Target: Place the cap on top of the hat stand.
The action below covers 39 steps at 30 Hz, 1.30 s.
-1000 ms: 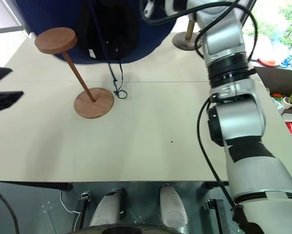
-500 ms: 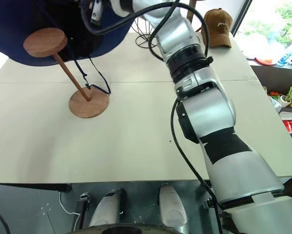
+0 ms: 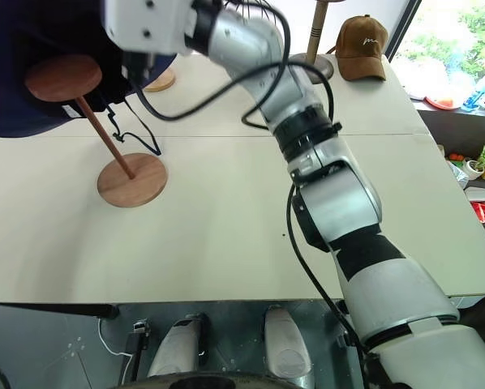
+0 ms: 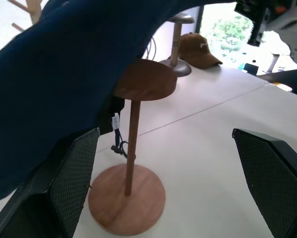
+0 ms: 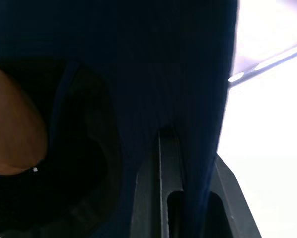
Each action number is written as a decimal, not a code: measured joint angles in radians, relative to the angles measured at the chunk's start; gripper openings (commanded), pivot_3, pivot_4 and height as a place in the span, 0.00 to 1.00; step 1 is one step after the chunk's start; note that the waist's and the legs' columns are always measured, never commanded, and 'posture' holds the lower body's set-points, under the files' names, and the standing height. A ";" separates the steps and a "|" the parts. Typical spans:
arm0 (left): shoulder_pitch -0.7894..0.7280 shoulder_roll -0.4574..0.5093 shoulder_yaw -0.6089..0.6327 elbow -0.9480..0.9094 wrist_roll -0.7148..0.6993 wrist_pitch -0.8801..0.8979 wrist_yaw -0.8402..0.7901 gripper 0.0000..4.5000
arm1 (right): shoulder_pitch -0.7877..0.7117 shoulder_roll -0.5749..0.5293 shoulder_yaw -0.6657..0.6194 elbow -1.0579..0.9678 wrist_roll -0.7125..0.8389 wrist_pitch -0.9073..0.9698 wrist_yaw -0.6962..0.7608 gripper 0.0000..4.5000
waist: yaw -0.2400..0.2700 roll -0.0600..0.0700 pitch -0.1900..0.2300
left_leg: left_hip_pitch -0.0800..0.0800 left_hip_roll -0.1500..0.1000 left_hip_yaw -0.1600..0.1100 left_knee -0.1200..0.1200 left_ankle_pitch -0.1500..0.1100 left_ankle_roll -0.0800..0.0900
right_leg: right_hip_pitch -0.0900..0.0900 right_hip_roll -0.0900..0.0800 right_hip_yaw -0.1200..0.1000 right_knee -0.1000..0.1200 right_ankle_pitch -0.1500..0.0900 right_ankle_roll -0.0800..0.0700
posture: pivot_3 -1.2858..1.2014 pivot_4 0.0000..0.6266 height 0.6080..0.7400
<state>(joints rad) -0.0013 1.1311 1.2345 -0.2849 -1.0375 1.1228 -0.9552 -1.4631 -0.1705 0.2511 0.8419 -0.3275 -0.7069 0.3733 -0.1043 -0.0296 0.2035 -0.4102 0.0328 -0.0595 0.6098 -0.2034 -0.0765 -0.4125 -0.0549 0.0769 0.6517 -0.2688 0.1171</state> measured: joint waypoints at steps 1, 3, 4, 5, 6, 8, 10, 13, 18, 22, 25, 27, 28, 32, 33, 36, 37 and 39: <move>0.000 0.001 0.000 0.002 0.002 -0.001 0.000 1.00 | 0.020 -0.006 0.010 -0.015 -0.031 -0.009 -0.031 0.01 | 0.000 0.000 0.000 | 0.000 0.000 0.000 0.000 0.000 -0.001 | 0.000 0.000 0.000 0.000 0.000 0.000 | 0.52 0.24 1.00; -0.001 0.004 0.001 0.008 0.004 -0.002 0.000 1.00 | 0.078 -0.011 0.039 -0.062 -0.115 -0.037 -0.119 0.01 | 0.000 0.000 0.000 | 0.000 0.000 0.000 0.000 0.000 -0.001 | 0.000 0.000 0.000 0.000 0.000 0.000 | 0.52 0.24 1.00; -0.002 0.007 0.001 0.008 0.004 -0.003 0.000 1.00 | 0.106 -0.008 0.058 -0.078 -0.154 -0.045 -0.159 0.01 | 0.000 0.000 0.000 | 0.000 0.000 0.000 0.000 0.000 -0.001 | 0.000 0.000 0.000 0.000 0.000 0.000 | 0.52 0.24 1.00; -0.003 0.009 0.000 0.008 0.004 -0.003 0.000 1.00 | 0.127 -0.007 0.071 -0.088 -0.183 -0.047 -0.188 0.01 | -0.001 0.000 0.000 | 0.000 0.000 0.000 0.000 0.000 -0.001 | 0.000 0.000 0.000 0.000 0.000 0.000 | 0.52 0.24 1.00; -0.004 0.014 0.000 0.008 0.004 -0.003 0.000 1.00 | 0.154 -0.009 0.086 -0.106 -0.224 -0.048 -0.232 0.01 | 0.000 0.000 0.000 | 0.000 0.000 0.000 0.000 0.001 -0.001 | 0.000 0.000 0.000 0.000 0.000 0.000 | 0.52 0.24 1.00; -0.006 0.025 0.000 0.010 0.004 -0.003 0.000 1.00 | 0.205 -0.025 0.117 -0.155 -0.317 -0.063 -0.325 0.01 | 0.002 0.000 0.000 | 0.000 0.000 0.000 0.000 0.001 -0.001 | 0.000 0.000 0.000 0.000 0.000 0.000 | 0.52 0.24 1.00; -0.006 0.031 0.001 0.014 0.005 -0.003 -0.002 1.00 | 0.248 -0.048 0.157 -0.198 -0.410 -0.076 -0.415 0.01 | 0.003 0.000 0.000 | 0.000 0.000 0.000 0.000 0.001 -0.001 | 0.000 0.000 0.000 0.000 0.000 0.000 | 0.52 0.24 1.00; -0.006 0.039 0.003 0.030 0.007 0.000 -0.005 1.00 | 0.280 -0.075 0.207 -0.234 -0.532 -0.076 -0.534 0.01 | 0.003 -0.001 0.000 | 0.000 0.000 -0.001 0.000 0.001 -0.001 | 0.000 0.000 0.000 0.000 0.000 -0.001 | 0.52 0.24 1.00; 0.025 0.076 0.099 0.023 -0.022 0.095 -0.047 1.00 | 0.320 -0.094 0.271 -0.251 -0.656 -0.069 -0.679 0.01 | -0.002 -0.001 -0.001 | 0.000 0.000 -0.001 0.000 0.001 -0.001 | 0.000 0.000 0.000 0.000 0.000 -0.001 | 0.52 0.24 1.00; 0.079 0.108 0.263 -0.011 -0.037 0.228 -0.088 1.00 | 0.324 -0.102 0.324 -0.246 -0.718 -0.064 -0.755 0.01 | -0.007 -0.002 -0.001 | 0.000 0.000 -0.001 0.000 0.001 -0.001 | 0.000 0.000 0.000 0.000 0.000 -0.001 | 0.52 0.24 1.00; 0.129 0.115 0.394 -0.036 -0.048 0.328 -0.111 1.00 | 0.322 -0.092 0.361 -0.211 -0.739 -0.064 -0.798 0.01 | -0.017 -0.002 -0.001 | 0.001 0.000 -0.001 0.000 0.001 -0.001 | 0.002 0.000 0.000 0.000 0.000 -0.001 | 0.52 0.24 1.00; 0.230 0.105 0.493 -0.078 -0.048 0.381 -0.144 1.00 | 0.316 -0.078 0.381 -0.183 -0.750 -0.063 -0.824 0.01 | -0.024 -0.003 -0.001 | 0.002 0.000 -0.002 0.000 0.001 -0.001 | 0.002 0.000 0.000 0.000 -0.001 -0.001 | 0.52 0.24 1.00; 0.293 0.092 0.556 -0.107 -0.049 0.408 -0.168 1.00 | 0.310 -0.071 0.392 -0.161 -0.754 -0.062 -0.839 0.01 | -0.026 -0.003 -0.001 | 0.002 0.000 -0.002 0.000 0.001 -0.001 | 0.002 0.000 0.000 0.000 -0.001 -0.001 | 0.52 0.24 1.00; 0.418 0.055 0.710 -0.141 -0.054 0.444 -0.219 1.00 | 0.290 -0.055 0.411 -0.106 -0.769 -0.054 -0.878 0.01 | -0.024 -0.002 -0.001 | 0.002 0.000 -0.004 0.000 0.001 -0.001 | 0.003 0.000 -0.002 0.000 -0.003 -0.007 | 0.52 0.24 1.00; 0.445 0.046 0.747 -0.139 -0.054 0.441 -0.226 1.00 | 0.282 -0.044 0.417 -0.092 -0.771 -0.049 -0.887 0.01 | -0.020 -0.003 -0.002 | 0.003 0.000 -0.006 0.001 0.001 -0.001 | 0.005 0.000 -0.004 0.000 -0.004 -0.007 | 0.52 0.24 1.00; 0.595 -0.020 0.839 -0.096 -0.033 0.406 -0.237 1.00 | 0.255 -0.025 0.459 -0.040 -0.802 -0.038 -0.935 0.01 | -0.026 -0.003 -0.002 | 0.003 0.000 -0.006 0.000 0.001 -0.002 | 0.004 -0.001 -0.005 0.000 -0.004 -0.009 | 0.52 0.24 1.00; 0.615 -0.029 0.848 -0.084 -0.033 0.389 -0.237 1.00 | 0.255 -0.025 0.466 -0.035 -0.806 -0.036 -0.941 0.01 | -0.026 -0.003 -0.002 | 0.003 0.000 -0.006 0.000 0.001 -0.002 | 0.004 -0.001 -0.005 0.000 -0.004 -0.009 | 0.52 0.24 1.00; 0.631 -0.033 0.867 -0.048 -0.032 0.354 -0.225 1.00 | 0.254 -0.026 0.489 -0.034 -0.817 -0.034 -0.945 0.01 | -0.024 -0.003 -0.002 | 0.003 0.000 -0.006 0.000 0.001 -0.002 | 0.004 -0.001 -0.005 0.000 -0.004 -0.009 | 0.52 0.24 1.00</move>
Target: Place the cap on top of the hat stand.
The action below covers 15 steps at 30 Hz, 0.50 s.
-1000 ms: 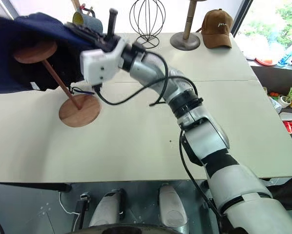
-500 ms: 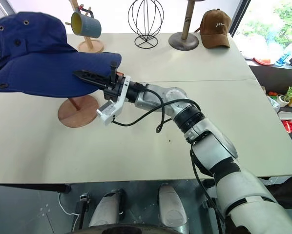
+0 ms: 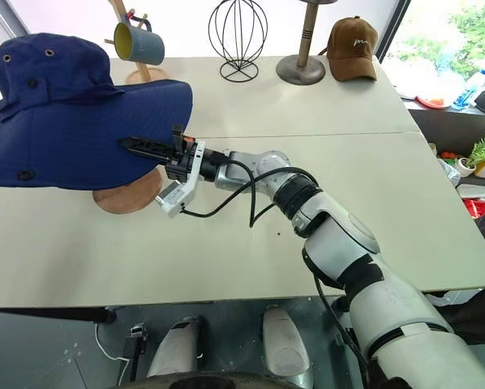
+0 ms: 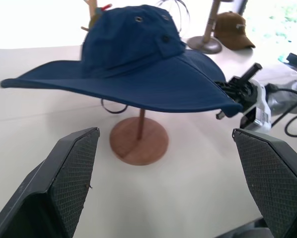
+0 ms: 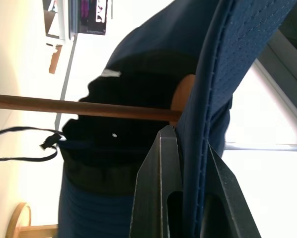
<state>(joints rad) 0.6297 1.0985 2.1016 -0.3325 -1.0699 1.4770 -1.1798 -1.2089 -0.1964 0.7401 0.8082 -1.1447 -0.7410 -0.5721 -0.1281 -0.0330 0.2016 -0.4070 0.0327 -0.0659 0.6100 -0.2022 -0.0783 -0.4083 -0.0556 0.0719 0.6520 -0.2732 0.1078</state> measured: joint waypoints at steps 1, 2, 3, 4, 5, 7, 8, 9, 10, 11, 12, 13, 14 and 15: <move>0.001 0.001 0.001 0.018 0.000 -0.015 0.009 1.00 | 0.001 0.000 0.012 -0.001 -0.008 0.000 0.000 0.01 | 0.001 0.000 0.000 | 0.000 0.000 0.000 0.000 0.000 0.000 | 0.000 0.000 0.000 0.000 0.000 0.000 | 0.52 0.24 1.00; 0.001 0.003 -0.002 0.037 0.001 -0.036 0.023 1.00 | 0.004 0.000 0.031 -0.003 -0.017 0.000 0.004 0.01 | 0.001 0.000 0.000 | 0.000 0.000 0.000 0.000 0.000 0.000 | 0.000 0.000 0.000 0.000 0.000 0.000 | 0.52 0.24 1.00; 0.000 0.005 -0.008 0.051 0.002 -0.053 0.031 1.00 | 0.012 0.000 0.042 -0.004 -0.022 0.000 0.008 0.01 | 0.001 -0.001 0.000 | 0.000 0.000 0.000 0.000 0.000 0.000 | 0.000 0.000 0.000 0.000 0.000 0.000 | 0.52 0.24 1.00; -0.003 0.008 -0.019 0.068 0.005 -0.075 0.042 1.00 | 0.023 -0.001 0.058 -0.008 -0.030 0.001 0.012 0.01 | 0.002 -0.001 -0.001 | 0.000 0.000 0.000 0.000 0.000 0.000 | 0.000 0.000 0.000 0.000 0.000 0.000 | 0.52 0.24 1.00; -0.009 0.012 -0.039 0.078 0.011 -0.096 0.053 1.00 | 0.032 -0.002 0.071 -0.010 -0.032 0.001 0.021 0.01 | 0.002 -0.001 -0.001 | 0.000 0.000 0.000 0.000 0.000 0.000 | 0.000 0.000 0.000 0.000 0.000 0.000 | 0.52 0.24 1.00; -0.021 0.023 -0.099 0.088 0.016 -0.137 0.072 1.00 | 0.048 -0.001 0.076 -0.015 -0.027 0.001 0.057 0.01 | 0.004 -0.002 -0.001 | 0.000 0.000 0.000 0.000 0.000 0.000 | 0.001 0.000 0.000 0.000 0.000 0.000 | 0.52 0.24 1.00; -0.027 0.029 -0.129 0.093 0.016 -0.152 0.075 1.00 | 0.054 -0.001 0.076 -0.021 -0.024 0.001 0.076 0.01 | 0.003 -0.002 -0.001 | 0.000 0.000 0.000 0.000 0.000 0.000 | 0.001 0.000 0.000 0.000 0.000 0.000 | 0.52 0.24 1.00; -0.034 0.035 -0.153 0.097 0.016 -0.164 0.077 1.00 | 0.059 -0.001 0.076 -0.026 -0.018 0.001 0.093 0.01 | 0.003 -0.002 -0.001 | 0.000 0.000 0.000 0.000 0.000 0.000 | 0.001 0.000 0.000 0.000 0.000 0.000 | 0.52 0.24 1.00; -0.040 0.040 -0.172 0.100 0.016 -0.176 0.077 1.00 | 0.062 -0.003 0.076 -0.034 -0.014 0.003 0.109 0.01 | 0.003 -0.002 -0.001 | 0.000 0.000 0.000 0.000 0.000 0.000 | 0.001 0.000 0.000 0.000 0.000 0.000 | 0.52 0.24 1.00; -0.047 0.046 -0.188 0.105 0.017 -0.185 0.078 1.00 | 0.064 -0.004 0.075 -0.041 -0.009 0.003 0.121 0.01 | 0.002 -0.002 -0.001 | 0.000 0.000 0.000 0.000 0.000 0.000 | 0.000 0.000 0.000 0.000 0.000 0.000 | 0.52 0.24 1.00; -0.050 0.056 -0.211 0.113 0.020 -0.199 0.077 1.00 | 0.066 -0.007 0.074 -0.051 -0.006 0.007 0.136 0.01 | 0.001 -0.002 -0.001 | 0.000 0.000 0.000 -0.001 0.000 0.000 | 0.000 0.000 0.000 0.000 0.000 0.000 | 0.52 0.24 1.00; -0.052 0.063 -0.231 0.118 0.026 -0.211 0.074 1.00 | 0.069 -0.012 0.073 -0.064 -0.002 0.009 0.146 0.01 | 0.002 -0.002 -0.001 | 0.000 0.000 0.000 -0.001 0.000 0.000 | 0.000 0.000 0.000 0.000 0.000 0.000 | 0.52 0.24 1.00; -0.056 0.068 -0.251 0.120 0.034 -0.223 0.071 1.00 | 0.071 -0.018 0.073 -0.075 0.001 0.010 0.155 0.01 | 0.001 -0.002 -0.001 | 0.000 0.000 0.001 -0.001 0.000 0.000 | 0.000 0.000 0.000 0.000 0.000 0.000 | 0.52 0.24 1.00; -0.060 0.073 -0.272 0.126 0.040 -0.237 0.068 1.00 | 0.074 -0.026 0.073 -0.088 0.002 0.012 0.167 0.01 | 0.002 -0.002 -0.001 | 0.000 0.000 0.001 -0.001 0.000 0.000 | 0.000 0.000 0.000 0.000 0.000 0.000 | 0.52 0.24 1.00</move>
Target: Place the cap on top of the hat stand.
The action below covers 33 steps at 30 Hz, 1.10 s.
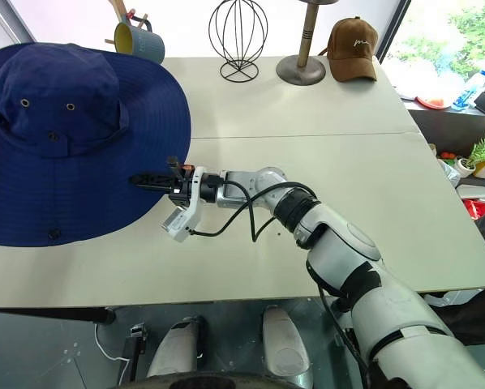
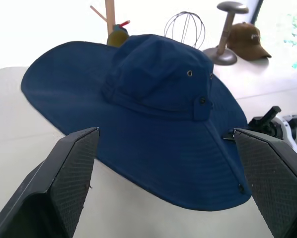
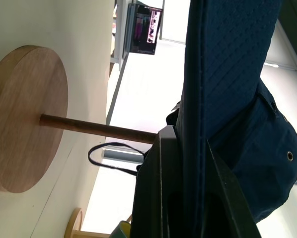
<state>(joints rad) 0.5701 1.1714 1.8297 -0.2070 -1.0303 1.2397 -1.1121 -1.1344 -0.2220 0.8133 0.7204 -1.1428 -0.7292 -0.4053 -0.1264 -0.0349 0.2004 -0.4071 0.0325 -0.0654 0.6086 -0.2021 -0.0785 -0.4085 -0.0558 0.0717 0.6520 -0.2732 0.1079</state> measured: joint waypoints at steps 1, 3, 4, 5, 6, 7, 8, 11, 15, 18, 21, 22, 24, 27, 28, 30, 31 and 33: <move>-0.006 0.005 -0.021 0.008 0.008 -0.013 -0.006 1.00 | 0.005 -0.011 0.000 -0.018 -0.001 0.003 0.012 0.01 | 0.000 0.000 0.000 | 0.000 0.000 0.000 0.000 0.000 0.000 | 0.000 0.000 0.000 0.000 0.000 0.000 | 0.52 0.24 1.00; -0.016 0.012 -0.052 0.022 0.023 -0.033 -0.017 1.00 | 0.011 -0.033 0.001 -0.050 -0.001 0.001 0.037 0.01 | 0.001 0.000 0.000 | 0.000 0.000 0.000 0.000 0.000 0.000 | 0.000 0.000 0.000 0.000 0.000 0.000 | 0.52 0.24 1.00; -0.019 0.017 -0.063 0.028 0.030 -0.040 -0.024 1.00 | 0.011 -0.044 0.000 -0.061 0.003 -0.002 0.053 0.01 | 0.001 0.000 0.000 | 0.000 0.000 0.000 0.000 0.000 0.000 | 0.000 0.000 0.000 0.000 0.000 0.000 | 0.52 0.24 1.00; -0.022 0.023 -0.076 0.032 0.042 -0.053 -0.034 1.00 | 0.011 -0.056 -0.004 -0.074 0.018 -0.009 0.076 0.01 | 0.001 0.000 0.000 | 0.000 0.000 0.000 0.000 0.000 0.000 | 0.000 0.000 0.000 0.000 0.000 0.000 | 0.52 0.24 1.00; -0.022 0.029 -0.089 0.034 0.052 -0.064 -0.048 1.00 | 0.011 -0.070 -0.010 -0.087 0.037 -0.018 0.100 0.01 | 0.001 0.000 0.000 | 0.000 0.000 0.001 0.000 0.000 0.000 | 0.000 0.000 0.000 0.000 0.000 0.000 | 0.52 0.24 1.00; -0.022 0.033 -0.099 0.038 0.067 -0.081 -0.064 1.00 | 0.011 -0.085 -0.026 -0.102 0.065 -0.031 0.130 0.01 | 0.001 0.000 0.000 | 0.000 0.000 0.001 0.000 0.000 0.000 | 0.000 0.000 0.000 0.000 0.000 0.000 | 0.52 0.24 1.00; -0.023 0.035 -0.111 0.040 0.080 -0.095 -0.074 1.00 | 0.011 -0.097 -0.042 -0.114 0.089 -0.042 0.153 0.01 | 0.001 0.000 0.000 | 0.000 0.000 0.001 0.000 0.000 0.000 | 0.000 0.000 0.000 0.000 0.000 0.000 | 0.52 0.24 1.00; -0.041 0.038 -0.163 0.059 0.115 -0.133 -0.097 1.00 | 0.007 -0.144 -0.100 -0.180 0.189 -0.079 0.244 0.01 | 0.002 0.000 0.000 | 0.000 0.000 0.001 0.000 0.000 0.000 | 0.000 0.000 0.000 0.000 0.000 0.000 | 0.52 0.24 1.00; -0.099 0.041 -0.225 0.072 0.136 -0.158 -0.107 1.00 | -0.029 -0.156 -0.166 -0.208 0.335 -0.115 0.379 0.01 | 0.000 0.000 0.000 | 0.000 0.000 0.001 0.000 0.000 0.000 | 0.000 0.000 0.000 0.000 0.000 0.000 | 0.52 0.24 1.00; -0.136 0.044 -0.257 0.073 0.149 -0.165 -0.110 1.00 | -0.067 -0.149 -0.194 -0.205 0.387 -0.138 0.438 0.01 | 0.000 0.000 0.000 | 0.000 0.000 0.001 -0.001 0.000 0.000 | 0.000 0.000 0.000 0.000 0.000 0.000 | 0.52 0.24 1.00; -0.173 0.047 -0.282 0.087 0.162 -0.169 -0.113 1.00 | -0.064 -0.144 -0.196 -0.203 0.392 -0.154 0.464 0.01 | 0.001 0.000 0.000 | 0.000 0.000 0.001 -0.001 0.000 0.000 | -0.001 0.000 0.000 0.000 0.000 0.000 | 0.52 0.24 1.00; -0.184 0.047 -0.285 0.091 0.169 -0.170 -0.113 1.00 | -0.056 -0.144 -0.192 -0.207 0.367 -0.160 0.457 0.01 | 0.002 0.000 0.000 | 0.000 0.000 0.001 -0.001 0.000 0.000 | -0.001 0.000 0.000 0.000 0.000 0.000 | 0.52 0.24 1.00; -0.204 0.049 -0.286 0.101 0.176 -0.171 -0.115 1.00 | -0.039 -0.148 -0.173 -0.214 0.287 -0.169 0.419 0.01 | 0.003 0.000 0.000 | 0.000 0.000 0.001 -0.001 0.000 0.000 | -0.001 0.000 0.000 0.000 0.000 0.000 | 0.52 0.24 1.00; -0.219 0.055 -0.287 0.106 0.191 -0.171 -0.126 1.00 | -0.013 -0.139 -0.145 -0.211 0.194 -0.161 0.362 0.01 | 0.002 0.000 0.000 | 0.000 0.000 0.001 -0.001 0.000 0.000 | -0.001 0.000 0.000 0.000 0.000 0.000 | 0.52 0.24 1.00; -0.222 0.058 -0.287 0.106 0.194 -0.171 -0.129 1.00 | -0.012 -0.131 -0.134 -0.203 0.161 -0.151 0.336 0.01 | 0.002 0.000 0.000 | 0.000 0.000 0.001 -0.001 0.000 0.000 | -0.002 0.000 0.000 0.000 0.000 0.000 | 0.52 0.24 1.00; -0.226 0.064 -0.295 0.106 0.199 -0.171 -0.138 1.00 | -0.012 -0.118 -0.111 -0.183 0.103 -0.129 0.282 0.01 | 0.001 0.000 0.000 | 0.000 0.000 0.001 -0.002 0.000 0.000 | -0.002 0.000 0.000 0.000 0.000 0.000 | 0.52 0.24 1.00; -0.228 0.065 -0.299 0.106 0.202 -0.170 -0.145 1.00 | -0.012 -0.112 -0.100 -0.169 0.080 -0.123 0.258 0.01 | 0.001 0.000 0.000 | 0.000 0.000 0.001 -0.002 0.000 0.000 | -0.002 0.000 0.000 0.000 0.000 0.000 | 0.52 0.24 1.00; -0.229 0.065 -0.307 0.106 0.213 -0.165 -0.154 1.00 | -0.014 -0.106 -0.079 -0.130 0.044 -0.107 0.218 0.01 | 0.001 0.000 0.000 | -0.001 0.000 0.001 -0.002 0.000 0.000 | -0.002 0.000 0.000 0.000 0.000 0.000 | 0.52 0.24 1.00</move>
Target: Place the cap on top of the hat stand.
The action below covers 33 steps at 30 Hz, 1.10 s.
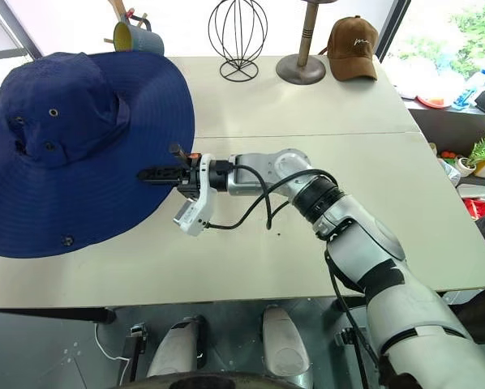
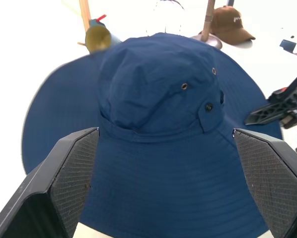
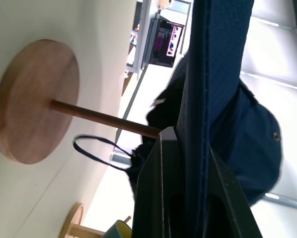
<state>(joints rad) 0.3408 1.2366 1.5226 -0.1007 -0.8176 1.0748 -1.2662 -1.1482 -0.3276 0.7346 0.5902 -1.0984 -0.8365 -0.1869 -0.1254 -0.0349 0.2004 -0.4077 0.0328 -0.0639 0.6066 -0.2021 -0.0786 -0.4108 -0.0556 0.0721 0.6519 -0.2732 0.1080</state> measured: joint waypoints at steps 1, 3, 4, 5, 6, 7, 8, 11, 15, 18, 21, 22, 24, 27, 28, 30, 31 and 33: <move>0.000 0.000 -0.003 0.000 0.002 0.002 -0.004 1.00 | -0.001 0.001 0.003 0.020 -0.010 0.004 -0.014 0.01 | 0.000 0.000 0.000 | 0.000 0.000 0.000 0.000 0.000 0.000 | 0.000 0.000 0.000 0.000 0.000 0.000 | 0.52 0.24 1.00; -0.001 0.001 -0.004 0.000 0.008 0.005 -0.015 1.00 | -0.010 0.000 0.004 0.048 -0.017 0.004 -0.025 0.13 | 0.000 0.000 0.000 | 0.000 0.000 0.000 0.000 0.000 0.000 | 0.000 0.000 0.000 0.000 0.000 0.000 | 0.52 0.24 1.00; -0.001 0.002 -0.004 0.000 0.014 0.005 -0.020 1.00 | -0.017 -0.001 0.004 0.059 -0.014 -0.003 -0.023 0.20 | 0.000 0.000 0.000 | 0.000 0.000 0.000 0.000 0.000 0.000 | 0.000 0.000 0.000 0.000 0.000 0.000 | 0.52 0.24 1.00; -0.002 0.005 -0.007 0.000 0.020 0.005 -0.023 1.00 | -0.021 -0.002 0.004 0.065 -0.008 -0.010 -0.018 0.30 | 0.000 0.000 0.000 | 0.000 0.000 0.000 0.000 0.000 0.000 | 0.000 0.000 0.000 0.000 0.000 0.000 | 0.52 0.24 1.00; -0.003 0.008 -0.009 0.000 0.024 0.005 -0.026 1.00 | -0.023 -0.005 0.004 0.065 0.000 -0.020 -0.013 0.41 | 0.001 0.000 0.000 | 0.000 0.000 0.000 0.000 0.000 0.000 | 0.000 0.000 0.000 0.000 0.000 0.000 | 0.52 0.24 1.00; -0.005 0.010 -0.012 0.000 0.026 0.005 -0.030 1.00 | -0.025 -0.006 0.003 0.064 0.009 -0.027 -0.007 0.54 | 0.000 0.000 0.000 | 0.000 0.000 0.000 0.000 0.000 0.000 | 0.001 0.000 0.000 0.000 0.000 0.000 | 0.52 0.24 1.00; -0.010 0.012 -0.016 0.000 0.029 0.005 -0.035 1.00 | -0.025 -0.007 0.001 0.063 0.023 -0.034 0.005 0.64 | 0.000 0.000 0.000 | 0.000 0.000 0.000 0.000 0.000 0.000 | 0.001 0.000 0.000 0.000 0.000 0.000 | 0.52 0.24 1.00; -0.020 0.012 -0.020 0.001 0.038 0.005 -0.040 1.00 | -0.025 -0.019 -0.007 0.043 0.062 -0.053 0.042 0.88 | 0.000 0.000 0.000 | 0.000 0.000 0.000 0.000 0.000 0.000 | 0.001 0.000 0.000 0.000 0.000 0.000 | 0.52 0.24 1.00; -0.044 0.014 -0.048 0.003 0.046 0.005 -0.042 1.00 | -0.019 -0.064 -0.053 -0.029 0.150 -0.075 0.119 0.88 | 0.002 0.000 0.000 | 0.000 0.000 0.000 0.000 0.000 0.000 | 0.001 0.000 0.000 0.000 0.000 0.000 | 0.52 0.24 1.00; -0.063 0.019 -0.069 0.012 0.051 0.004 -0.043 1.00 | 0.003 -0.087 -0.076 -0.080 0.182 -0.085 0.158 0.88 | 0.002 0.000 0.000 | 0.000 0.000 0.000 0.000 0.000 0.000 | 0.001 0.000 0.000 0.000 0.000 0.000 | 0.52 0.24 1.00; -0.083 0.029 -0.095 0.023 0.059 0.001 -0.048 1.00 | 0.033 -0.109 -0.086 -0.119 0.205 -0.087 0.198 0.88 | 0.002 0.000 0.000 | 0.000 0.000 0.000 0.000 0.000 0.000 | 0.001 0.000 0.000 0.000 0.000 0.000 | 0.52 0.24 1.00; -0.090 0.033 -0.103 0.025 0.063 0.000 -0.050 1.00 | 0.044 -0.124 -0.092 -0.135 0.215 -0.090 0.212 0.88 | 0.002 0.000 0.000 | 0.000 0.000 0.000 0.001 0.000 0.000 | 0.001 0.000 0.000 0.000 0.000 0.000 | 0.52 0.24 1.00; -0.105 0.042 -0.117 0.035 0.068 -0.002 -0.054 1.00 | 0.063 -0.164 -0.113 -0.161 0.240 -0.101 0.237 0.88 | 0.006 0.000 0.000 | 0.000 0.000 0.000 0.001 0.000 0.000 | 0.001 0.000 0.000 0.000 0.000 0.000 | 0.52 0.24 1.00; -0.122 0.047 -0.135 0.048 0.078 -0.007 -0.063 1.00 | 0.088 -0.237 -0.146 -0.181 0.283 -0.126 0.276 0.88 | 0.006 0.000 0.000 | 0.000 0.000 0.000 0.001 0.000 0.000 | 0.001 0.000 0.000 0.000 0.000 0.000 | 0.52 0.24 1.00; -0.124 0.049 -0.137 0.053 0.082 -0.011 -0.065 1.00 | 0.095 -0.257 -0.156 -0.186 0.292 -0.136 0.288 0.88 | 0.005 0.000 0.000 | 0.000 0.000 0.000 0.001 0.000 0.000 | 0.001 0.000 0.000 0.000 0.000 0.000 | 0.52 0.24 1.00; -0.144 0.060 -0.153 0.064 0.090 -0.016 -0.070 1.00 | 0.116 -0.296 -0.169 -0.193 0.342 -0.155 0.329 0.88 | 0.005 0.000 0.000 | 0.000 0.000 0.000 0.001 0.000 0.000 | 0.001 0.000 0.000 0.000 0.000 0.000 | 0.52 0.24 1.00; -0.150 0.063 -0.162 0.064 0.092 -0.019 -0.075 1.00 | 0.129 -0.316 -0.173 -0.193 0.388 -0.161 0.365 0.88 | 0.004 0.000 0.000 | 0.000 0.000 0.001 0.001 0.000 0.000 | 0.001 0.000 0.000 0.000 0.000 0.001 | 0.52 0.24 1.00; -0.153 0.067 -0.175 0.065 0.101 -0.024 -0.084 1.00 | 0.160 -0.356 -0.175 -0.195 0.531 -0.153 0.467 0.88 | 0.004 0.000 0.000 | 0.000 0.000 0.001 0.001 0.000 0.000 | 0.002 0.000 0.000 0.000 0.000 0.001 | 0.52 0.24 1.00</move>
<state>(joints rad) 0.1873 1.3035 1.3473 -0.0358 -0.7166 1.0507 -1.3505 -0.9881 -0.6838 0.5599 0.3950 -0.5670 -0.9892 0.2805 -0.1215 -0.0352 0.2007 -0.4076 0.0328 -0.0632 0.6073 -0.2020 -0.0785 -0.4089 -0.0555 0.0725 0.6517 -0.2734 0.1086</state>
